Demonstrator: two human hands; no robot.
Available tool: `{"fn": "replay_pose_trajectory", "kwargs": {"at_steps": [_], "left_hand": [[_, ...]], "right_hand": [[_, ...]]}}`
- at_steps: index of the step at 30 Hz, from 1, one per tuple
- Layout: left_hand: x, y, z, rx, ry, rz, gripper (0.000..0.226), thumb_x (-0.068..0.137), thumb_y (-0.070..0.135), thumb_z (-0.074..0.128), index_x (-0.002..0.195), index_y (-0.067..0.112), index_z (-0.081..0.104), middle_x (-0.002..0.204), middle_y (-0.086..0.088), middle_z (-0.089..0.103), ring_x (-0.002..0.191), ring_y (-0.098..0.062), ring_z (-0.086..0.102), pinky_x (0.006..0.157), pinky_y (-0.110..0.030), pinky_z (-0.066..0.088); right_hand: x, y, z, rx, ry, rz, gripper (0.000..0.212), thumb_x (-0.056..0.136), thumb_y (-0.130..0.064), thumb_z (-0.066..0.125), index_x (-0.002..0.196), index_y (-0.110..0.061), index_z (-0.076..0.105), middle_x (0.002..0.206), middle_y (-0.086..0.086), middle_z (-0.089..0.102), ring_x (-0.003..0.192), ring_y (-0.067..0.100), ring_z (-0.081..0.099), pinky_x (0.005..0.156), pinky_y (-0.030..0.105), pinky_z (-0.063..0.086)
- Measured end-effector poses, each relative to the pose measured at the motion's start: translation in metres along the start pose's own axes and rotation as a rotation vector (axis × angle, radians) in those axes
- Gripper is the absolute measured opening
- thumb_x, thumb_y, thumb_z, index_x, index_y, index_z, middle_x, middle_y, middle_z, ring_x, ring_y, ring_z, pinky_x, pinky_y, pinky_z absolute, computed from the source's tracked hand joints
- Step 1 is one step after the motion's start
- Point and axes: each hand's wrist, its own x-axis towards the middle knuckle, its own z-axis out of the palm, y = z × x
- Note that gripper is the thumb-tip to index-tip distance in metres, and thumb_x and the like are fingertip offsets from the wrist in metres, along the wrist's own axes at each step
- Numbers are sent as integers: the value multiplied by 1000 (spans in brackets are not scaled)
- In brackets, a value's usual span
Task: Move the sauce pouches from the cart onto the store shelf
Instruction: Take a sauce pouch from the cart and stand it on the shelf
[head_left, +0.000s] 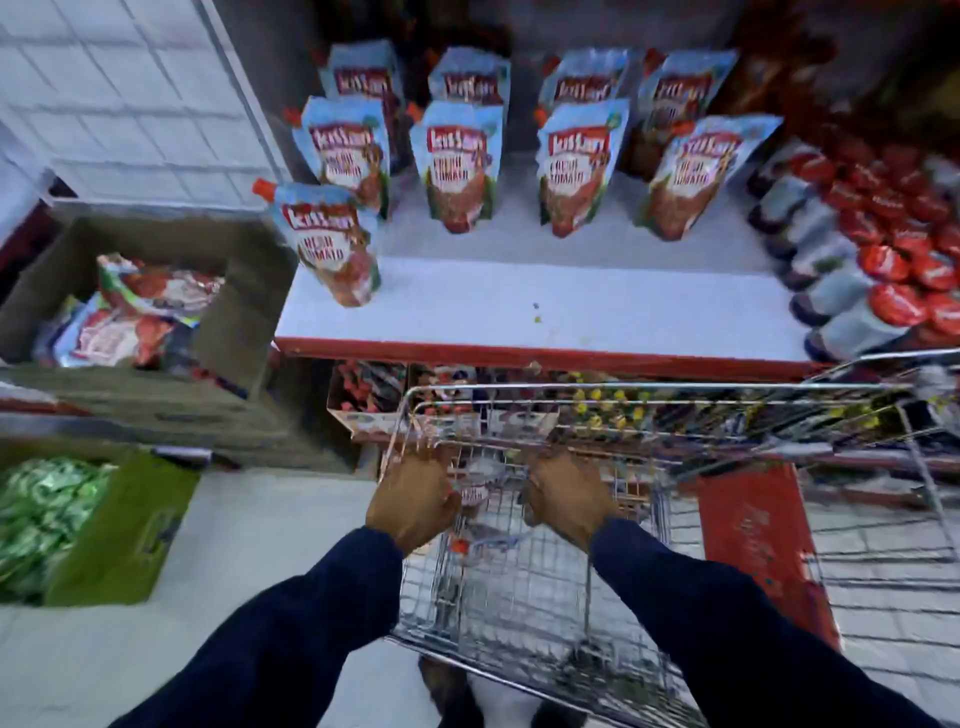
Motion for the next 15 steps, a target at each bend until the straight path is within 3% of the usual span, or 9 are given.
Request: {"fn": "replay_pose_trajectory", "kwargs": {"at_steps": [6,11,15], "left_hand": [[28,-12,34,-49,-121,-63,45,84,26,70,126,10,62,119,-17,70,108,-38,67,89,-45,58],[39,-21,52,-100,-157,-89,28,85,7,68,113,8,66,108,-20,73,100,-38,69,84,-45,57],[39,-21,57,-120,-118,-82,22,87,-6,56,101,4,69,94,-22,75,88,-37,72,76,-45,56]], "right_hand": [[46,5,41,-133,-28,-43,43,87,-7,55,129,-15,57,120,11,68,117,31,54,89,41,52],[70,5,51,-162,-66,-40,27,86,-5,58,108,-16,68,85,11,74,78,31,70,72,41,59],[77,5,53,-178,-79,-25,21,81,-1,56,85,-15,71,70,9,70,67,30,68,66,39,58]]}}
